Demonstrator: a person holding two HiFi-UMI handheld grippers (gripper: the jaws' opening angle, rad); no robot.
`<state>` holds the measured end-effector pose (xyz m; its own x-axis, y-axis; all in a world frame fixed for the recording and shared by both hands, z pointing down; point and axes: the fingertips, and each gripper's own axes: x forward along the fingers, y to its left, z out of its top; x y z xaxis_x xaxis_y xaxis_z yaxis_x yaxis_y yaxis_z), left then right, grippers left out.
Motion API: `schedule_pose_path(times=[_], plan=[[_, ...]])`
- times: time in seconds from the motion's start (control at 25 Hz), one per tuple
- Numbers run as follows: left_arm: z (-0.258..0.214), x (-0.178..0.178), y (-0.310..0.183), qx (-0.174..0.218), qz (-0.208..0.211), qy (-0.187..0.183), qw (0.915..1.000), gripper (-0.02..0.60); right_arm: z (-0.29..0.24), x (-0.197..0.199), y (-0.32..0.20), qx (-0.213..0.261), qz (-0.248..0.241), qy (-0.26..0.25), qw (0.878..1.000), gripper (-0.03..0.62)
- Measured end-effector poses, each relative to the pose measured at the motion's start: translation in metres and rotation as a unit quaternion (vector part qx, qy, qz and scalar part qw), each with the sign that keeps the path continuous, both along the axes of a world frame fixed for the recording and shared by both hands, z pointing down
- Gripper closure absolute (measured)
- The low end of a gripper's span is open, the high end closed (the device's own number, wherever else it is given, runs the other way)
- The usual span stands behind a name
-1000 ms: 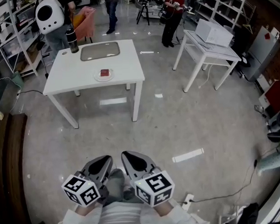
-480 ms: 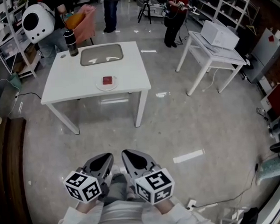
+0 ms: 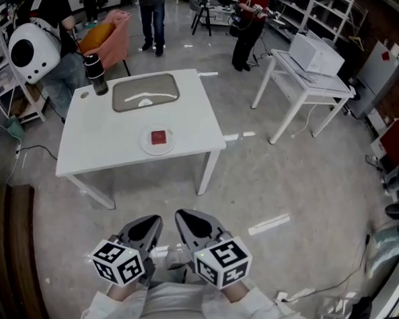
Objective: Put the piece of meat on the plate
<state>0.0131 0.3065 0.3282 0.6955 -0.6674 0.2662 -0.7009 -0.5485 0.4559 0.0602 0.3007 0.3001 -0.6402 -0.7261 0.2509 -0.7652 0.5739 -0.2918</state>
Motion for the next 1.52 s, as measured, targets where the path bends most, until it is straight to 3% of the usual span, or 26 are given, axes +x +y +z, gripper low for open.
schedule_pose_path(times=[0.4,0.88,1.52], plan=[[0.009,-0.028,-0.059,-0.013,0.018,0.001,0.9997,0.56,0.012,-0.029,-0.056,-0.02,0.013,-0.001,1.0,0.579],[0.025,-0.035,-0.131,-0.026,0.006,0.001,0.9996,0.56,0.027,-0.028,-0.13,-0.031,0.013,0.002,0.999,0.579],[0.023,-0.02,-0.28,-0.035,-0.044,-0.004,0.9984,0.56,0.027,-0.015,-0.286,-0.042,-0.053,0.009,0.998,0.58]])
